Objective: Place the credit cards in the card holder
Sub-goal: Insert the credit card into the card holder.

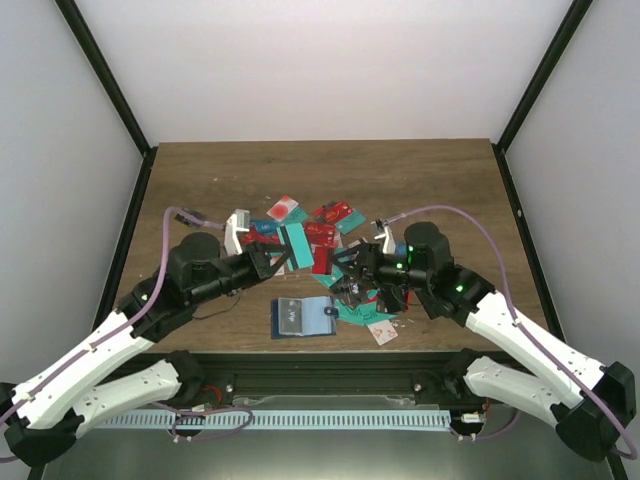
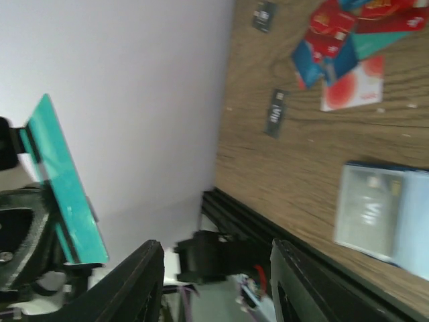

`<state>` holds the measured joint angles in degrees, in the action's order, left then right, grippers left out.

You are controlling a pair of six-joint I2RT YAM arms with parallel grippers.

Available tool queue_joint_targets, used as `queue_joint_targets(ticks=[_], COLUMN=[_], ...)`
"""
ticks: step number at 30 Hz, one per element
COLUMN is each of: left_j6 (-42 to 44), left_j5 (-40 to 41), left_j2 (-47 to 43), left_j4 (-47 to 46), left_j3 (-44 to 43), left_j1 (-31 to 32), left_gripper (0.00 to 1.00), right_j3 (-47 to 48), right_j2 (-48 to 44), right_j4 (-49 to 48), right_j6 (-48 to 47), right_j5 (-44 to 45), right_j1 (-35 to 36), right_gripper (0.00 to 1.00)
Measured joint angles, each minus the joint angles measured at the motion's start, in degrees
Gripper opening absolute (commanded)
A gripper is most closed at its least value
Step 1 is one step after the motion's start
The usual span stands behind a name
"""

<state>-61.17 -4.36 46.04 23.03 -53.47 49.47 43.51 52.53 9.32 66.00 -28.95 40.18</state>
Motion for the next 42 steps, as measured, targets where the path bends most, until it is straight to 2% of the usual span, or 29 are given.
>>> queue_joint_targets(ticks=[6, 11, 20, 25, 31, 42], left_j6=[3.85, 5.46, 6.40, 7.98, 11.21, 17.35], left_j5=[-2.99, -6.60, -17.16, -21.92, -26.32, -31.21], left_j2=[-1.01, -0.68, -0.33, 1.22, 4.98, 16.98], left_j4=[6.71, 8.87, 5.40, 2.25, -2.49, -9.81], left_j3=[2.91, 7.39, 21.14, 25.86, 27.98, 28.41], left_j1=[-0.50, -1.44, -7.26, -10.91, -13.81, -16.68], left_gripper=[0.04, 0.04, 0.04, 0.04, 0.04, 0.04], right_j3=[0.17, 0.04, -8.09, -10.91, -11.80, -12.59], right_j2=[1.36, 4.02, 7.65, 10.43, 13.99, 20.57], right_j4=[9.62, 12.52, 9.16, 7.52, 5.11, 0.81], right_j6=[-8.94, -13.44, -14.97, -15.21, -15.50, -16.04], right_j5=[0.61, 0.13, -3.93, -5.18, -5.64, -6.29], right_j1=[-0.42, -0.59, -0.63, -0.63, -0.63, -0.63], right_gripper=[0.46, 0.46, 0.45, 0.45, 0.45, 0.43])
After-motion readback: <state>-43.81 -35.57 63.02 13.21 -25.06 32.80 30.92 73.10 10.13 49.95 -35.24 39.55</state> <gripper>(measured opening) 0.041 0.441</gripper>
